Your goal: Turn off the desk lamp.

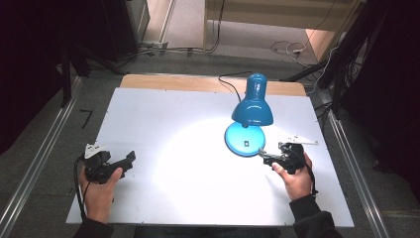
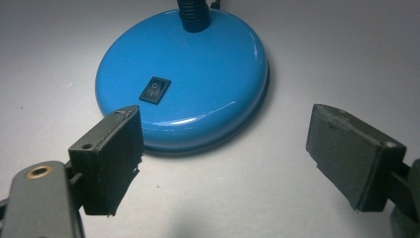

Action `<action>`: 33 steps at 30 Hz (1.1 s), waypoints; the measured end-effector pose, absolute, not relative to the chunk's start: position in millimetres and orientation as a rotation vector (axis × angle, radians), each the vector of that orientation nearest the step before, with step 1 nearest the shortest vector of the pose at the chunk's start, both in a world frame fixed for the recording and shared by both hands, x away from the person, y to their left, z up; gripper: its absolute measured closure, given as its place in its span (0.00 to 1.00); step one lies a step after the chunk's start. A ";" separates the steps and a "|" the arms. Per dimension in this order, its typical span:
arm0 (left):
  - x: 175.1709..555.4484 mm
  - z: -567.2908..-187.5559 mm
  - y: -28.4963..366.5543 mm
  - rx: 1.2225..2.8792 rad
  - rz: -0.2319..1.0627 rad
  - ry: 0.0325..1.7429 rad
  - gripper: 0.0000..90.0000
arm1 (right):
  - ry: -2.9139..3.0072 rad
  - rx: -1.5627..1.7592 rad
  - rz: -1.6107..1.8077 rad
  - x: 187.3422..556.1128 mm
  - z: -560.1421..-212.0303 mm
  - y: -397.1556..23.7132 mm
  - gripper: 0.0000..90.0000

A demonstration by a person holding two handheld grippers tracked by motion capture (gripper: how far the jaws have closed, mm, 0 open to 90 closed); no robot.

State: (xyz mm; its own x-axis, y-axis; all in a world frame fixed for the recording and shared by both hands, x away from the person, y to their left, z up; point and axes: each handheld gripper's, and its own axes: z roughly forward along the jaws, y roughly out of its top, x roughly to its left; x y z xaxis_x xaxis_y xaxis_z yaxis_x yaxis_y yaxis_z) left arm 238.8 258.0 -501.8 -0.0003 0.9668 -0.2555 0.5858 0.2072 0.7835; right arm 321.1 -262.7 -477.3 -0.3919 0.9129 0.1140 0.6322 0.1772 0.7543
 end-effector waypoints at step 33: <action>238.7 -501.6 258.1 1.471 0.600 1.683 0.11 | 2.126 1.432 1.080 328.5 -477.3 -241.9 0.17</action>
